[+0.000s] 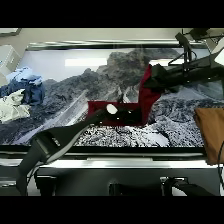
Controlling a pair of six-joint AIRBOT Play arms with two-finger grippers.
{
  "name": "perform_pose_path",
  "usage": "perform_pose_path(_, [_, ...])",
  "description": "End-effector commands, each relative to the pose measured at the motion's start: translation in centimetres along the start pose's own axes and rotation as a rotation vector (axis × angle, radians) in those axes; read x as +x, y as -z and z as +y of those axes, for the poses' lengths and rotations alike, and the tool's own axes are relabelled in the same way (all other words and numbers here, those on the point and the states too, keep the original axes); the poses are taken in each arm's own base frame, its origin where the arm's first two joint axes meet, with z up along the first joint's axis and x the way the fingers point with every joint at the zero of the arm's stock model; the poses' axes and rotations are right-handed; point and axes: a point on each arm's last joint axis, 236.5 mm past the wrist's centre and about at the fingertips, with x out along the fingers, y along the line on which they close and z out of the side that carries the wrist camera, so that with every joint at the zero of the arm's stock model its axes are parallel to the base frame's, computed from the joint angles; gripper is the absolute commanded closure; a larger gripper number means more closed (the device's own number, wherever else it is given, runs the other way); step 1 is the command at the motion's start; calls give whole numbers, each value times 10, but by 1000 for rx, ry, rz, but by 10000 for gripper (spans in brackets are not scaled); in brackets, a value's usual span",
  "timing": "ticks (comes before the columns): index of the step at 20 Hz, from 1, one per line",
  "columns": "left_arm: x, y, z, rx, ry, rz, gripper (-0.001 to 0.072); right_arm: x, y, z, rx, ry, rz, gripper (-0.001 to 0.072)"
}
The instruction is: Fold the clothes and pants, and hang the long-sleeved shirts on hangers.
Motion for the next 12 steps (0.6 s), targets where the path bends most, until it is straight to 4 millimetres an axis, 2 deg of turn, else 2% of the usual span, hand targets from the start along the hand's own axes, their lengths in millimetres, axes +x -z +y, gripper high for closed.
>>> perform_pose_path(1, [19,8,-24,-26,92,-27,680,0,-7,-1,16,21,-36,677])
perform_pose_path(3, [-1,-7,-19,117,96,40,682,8,-8,-7,30,18,-16,676])
perform_pose_path(5, [-46,-38,5,248,18,113,684,24,-12,-8,31,-20,14,677])
perform_pose_path(7, [-118,-92,34,382,-165,87,684,47,-17,-4,19,-51,28,676])
perform_pose_path(8, [-165,-123,43,426,-260,38,683,66,-15,-1,13,-57,48,676])
perform_pose_path(10, [-258,-170,46,471,-370,-69,682,114,-8,1,16,-62,106,676])
perform_pose_path(12, [-340,-190,32,463,-388,-170,682,174,-3,-1,43,-59,137,675])
